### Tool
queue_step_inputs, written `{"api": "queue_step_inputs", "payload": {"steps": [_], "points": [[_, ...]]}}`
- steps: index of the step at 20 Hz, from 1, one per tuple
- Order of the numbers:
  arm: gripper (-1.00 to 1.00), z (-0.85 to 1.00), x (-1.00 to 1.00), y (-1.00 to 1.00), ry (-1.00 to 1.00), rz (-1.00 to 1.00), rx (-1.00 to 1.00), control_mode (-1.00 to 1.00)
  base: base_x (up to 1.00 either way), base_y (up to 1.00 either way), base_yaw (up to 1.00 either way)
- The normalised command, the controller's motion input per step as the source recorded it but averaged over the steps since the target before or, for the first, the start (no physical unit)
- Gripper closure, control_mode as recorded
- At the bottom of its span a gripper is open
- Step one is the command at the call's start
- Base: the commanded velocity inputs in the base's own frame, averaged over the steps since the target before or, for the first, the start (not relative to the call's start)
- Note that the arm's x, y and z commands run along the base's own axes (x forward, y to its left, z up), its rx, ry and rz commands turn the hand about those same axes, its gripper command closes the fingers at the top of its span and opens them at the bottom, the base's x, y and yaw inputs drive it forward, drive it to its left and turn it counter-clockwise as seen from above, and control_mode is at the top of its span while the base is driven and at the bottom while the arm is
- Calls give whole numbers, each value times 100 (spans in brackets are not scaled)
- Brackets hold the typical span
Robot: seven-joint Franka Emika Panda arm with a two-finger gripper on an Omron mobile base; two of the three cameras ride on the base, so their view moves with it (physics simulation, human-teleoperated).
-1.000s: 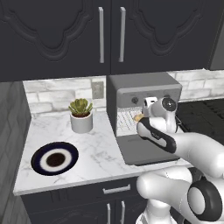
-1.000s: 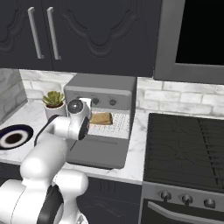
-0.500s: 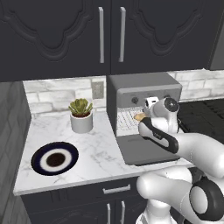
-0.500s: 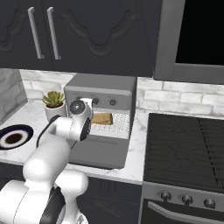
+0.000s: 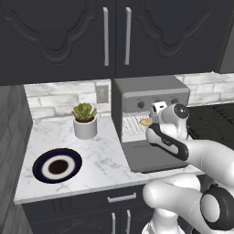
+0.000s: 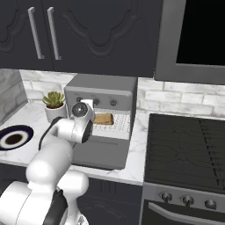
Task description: Pull the toaster oven rack outwards. Pick up the baguette from the plate and place it on the toaster oven rack. Close the toaster oven door fully and set the temperature to the lowest setting.
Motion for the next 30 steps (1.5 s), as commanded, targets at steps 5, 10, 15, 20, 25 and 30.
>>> {"api": "queue_step_inputs", "payload": {"steps": [5,10,15,20,25,30], "points": [[-100,20,-11,-28,-19,0,3,-100,0,0,0],[-100,34,-16,-23,-25,0,0,-100,0,0,0],[-100,36,-20,-27,-26,0,0,-100,0,0,0],[-100,31,-23,-26,-23,0,0,-100,0,0,0],[-100,39,-31,-33,-25,0,0,-100,0,0,0],[-100,44,-34,-33,-23,0,0,-100,0,0,0]]}}
